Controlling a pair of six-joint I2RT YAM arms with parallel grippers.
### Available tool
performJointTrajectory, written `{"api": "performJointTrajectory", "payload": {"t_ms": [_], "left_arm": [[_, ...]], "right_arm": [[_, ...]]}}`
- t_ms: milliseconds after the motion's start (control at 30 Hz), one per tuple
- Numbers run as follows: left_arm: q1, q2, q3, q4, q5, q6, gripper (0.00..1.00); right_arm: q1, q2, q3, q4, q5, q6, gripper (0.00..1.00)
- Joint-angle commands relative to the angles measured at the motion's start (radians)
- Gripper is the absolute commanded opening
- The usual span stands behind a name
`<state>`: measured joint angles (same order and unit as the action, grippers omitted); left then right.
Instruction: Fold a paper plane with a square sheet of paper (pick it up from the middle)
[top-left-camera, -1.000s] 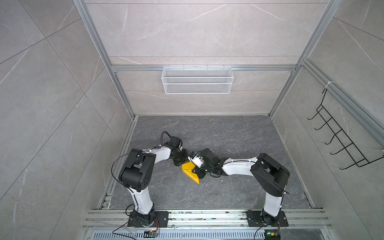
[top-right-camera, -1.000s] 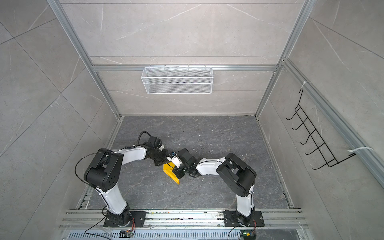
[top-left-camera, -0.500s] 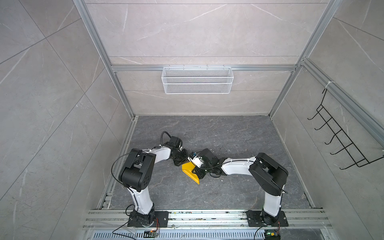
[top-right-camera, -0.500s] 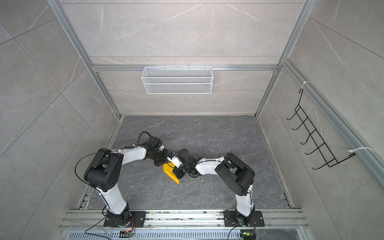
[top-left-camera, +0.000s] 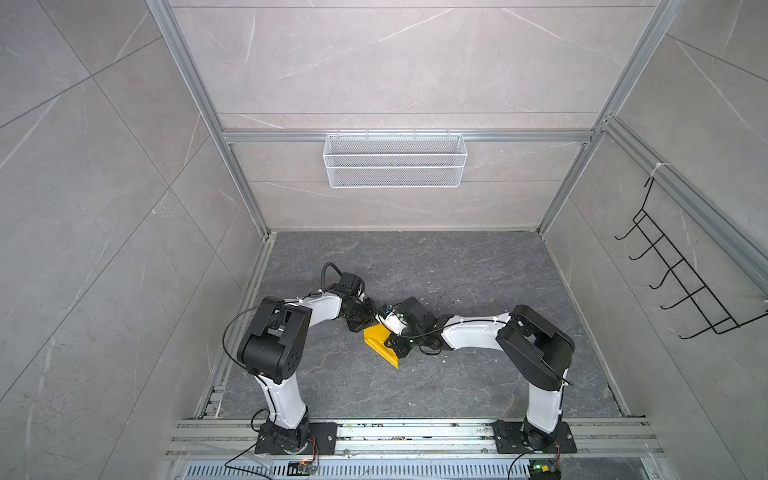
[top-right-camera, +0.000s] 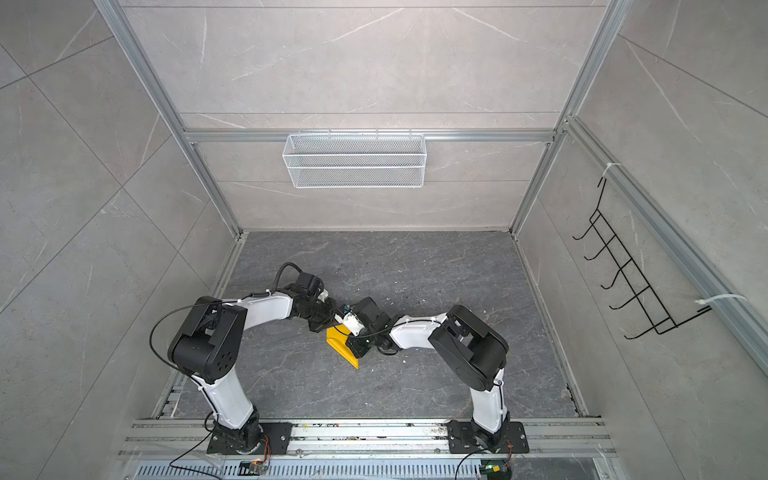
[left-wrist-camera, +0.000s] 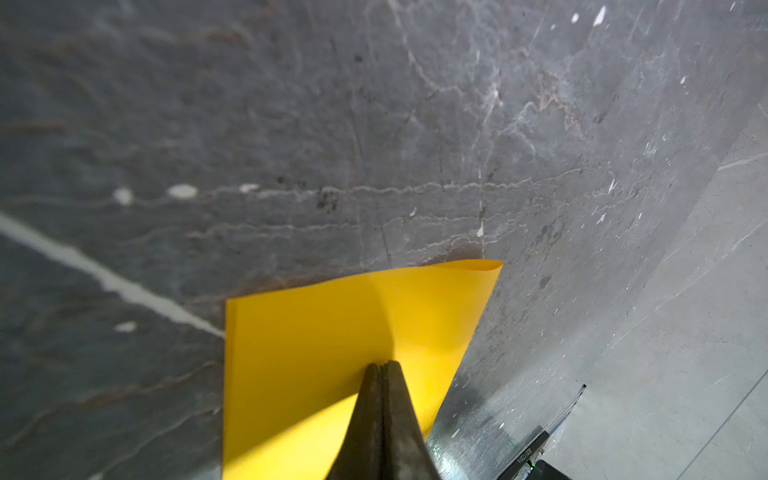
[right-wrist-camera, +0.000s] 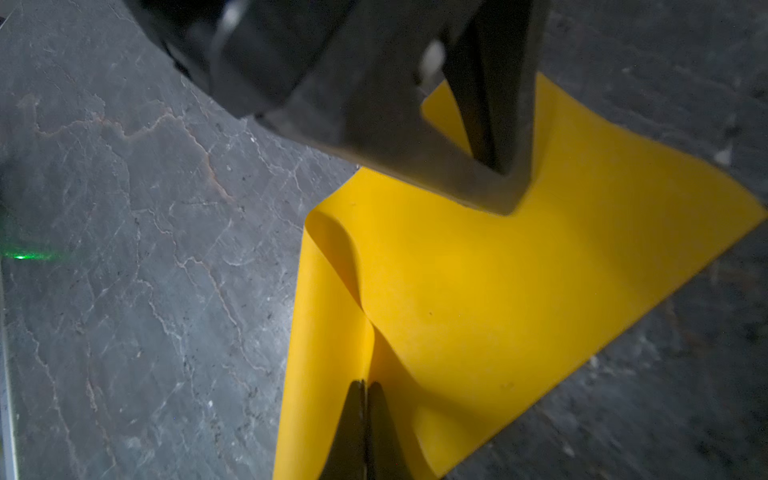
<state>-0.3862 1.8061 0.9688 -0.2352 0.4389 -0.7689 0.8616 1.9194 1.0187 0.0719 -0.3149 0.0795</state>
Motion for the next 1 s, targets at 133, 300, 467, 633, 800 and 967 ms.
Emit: {"api": "performJointTrajectory", "payload": {"t_ms": [133, 300, 467, 633, 800, 967], "left_arm": [[-0.008, 0.036, 0.001, -0.069, -0.019, 0.023, 0.0], [-0.007, 0.038, 0.001, -0.069, -0.019, 0.024, 0.0], [-0.008, 0.034, 0.002, -0.069, -0.018, 0.024, 0.0], [-0.003, 0.007, 0.012, -0.073, -0.017, 0.016, 0.0], [0.024, -0.037, 0.04, -0.076, 0.0, 0.006, 0.06], [0.06, -0.061, 0.053, -0.081, 0.015, 0.003, 0.09]], "right_arm": [[-0.004, 0.024, 0.023, -0.024, 0.026, 0.003, 0.05], [-0.004, 0.014, 0.025, -0.023, 0.031, 0.004, 0.05], [-0.004, 0.019, 0.029, -0.03, 0.039, 0.005, 0.05], [-0.004, 0.029, 0.02, -0.031, 0.033, 0.006, 0.05], [-0.003, 0.023, 0.005, -0.021, 0.028, 0.006, 0.05], [-0.004, 0.02, 0.003, -0.014, 0.021, 0.006, 0.05]]}}
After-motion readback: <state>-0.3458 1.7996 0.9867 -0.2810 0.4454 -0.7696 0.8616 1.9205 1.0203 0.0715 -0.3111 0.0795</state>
